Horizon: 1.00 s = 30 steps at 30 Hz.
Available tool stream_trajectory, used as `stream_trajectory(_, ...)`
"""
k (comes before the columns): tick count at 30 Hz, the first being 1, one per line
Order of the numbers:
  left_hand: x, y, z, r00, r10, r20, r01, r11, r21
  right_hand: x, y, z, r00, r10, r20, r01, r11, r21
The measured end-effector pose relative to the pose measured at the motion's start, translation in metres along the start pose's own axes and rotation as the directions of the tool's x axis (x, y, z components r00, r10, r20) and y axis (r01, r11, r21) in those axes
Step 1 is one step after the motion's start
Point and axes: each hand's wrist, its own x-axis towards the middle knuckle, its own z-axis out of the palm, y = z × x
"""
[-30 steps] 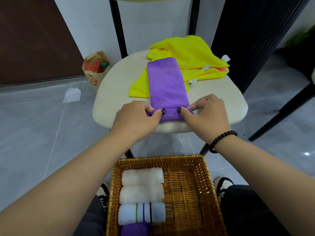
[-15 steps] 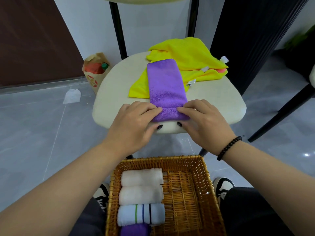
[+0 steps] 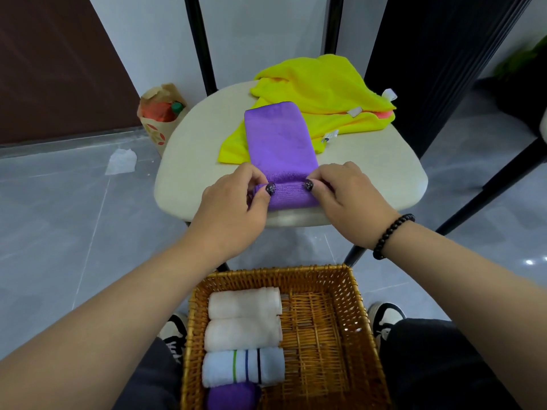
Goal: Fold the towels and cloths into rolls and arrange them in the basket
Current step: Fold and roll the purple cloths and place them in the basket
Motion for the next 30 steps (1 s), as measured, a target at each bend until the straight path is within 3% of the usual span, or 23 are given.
stream_trajectory(4,0.005,0.006,0.002,0.996,-0.023,-0.084,0.03,0.996,0.086,0.008,-0.003,0.005,0.987,0.1,-0.128,-0.097,0.995,0.03)
stream_trajectory(9,0.006,0.004,0.001,0.974,0.193,-0.119,-0.168,0.967,0.192,0.005,-0.003,0.009,0.933,-0.151,-0.327,0.115,0.985,-0.127)
stream_trajectory(13,0.001,-0.001,-0.001,0.924,0.378,-0.053,-0.346,0.888,0.303,0.001,-0.002,0.006,0.907,-0.316,-0.277,0.241,0.932,-0.271)
stream_trajectory(19,-0.011,-0.015,-0.006,0.91,0.412,0.055,-0.402,0.84,0.363,-0.008,0.008,-0.003,0.931,-0.352,-0.099,0.314,0.909,-0.273)
stream_trajectory(22,-0.011,-0.021,-0.006,0.921,0.377,0.102,-0.387,0.848,0.362,-0.007,0.01,-0.002,0.942,-0.33,-0.067,0.305,0.92,-0.246)
stream_trajectory(27,-0.01,-0.017,-0.01,0.954,0.297,0.037,-0.297,0.922,0.249,-0.002,0.007,-0.006,0.945,-0.327,-0.027,0.312,0.922,-0.229)
stream_trajectory(30,-0.011,-0.013,-0.009,0.984,0.179,0.0,-0.178,0.979,0.1,-0.002,0.007,-0.007,0.97,-0.245,-0.015,0.243,0.967,-0.077)
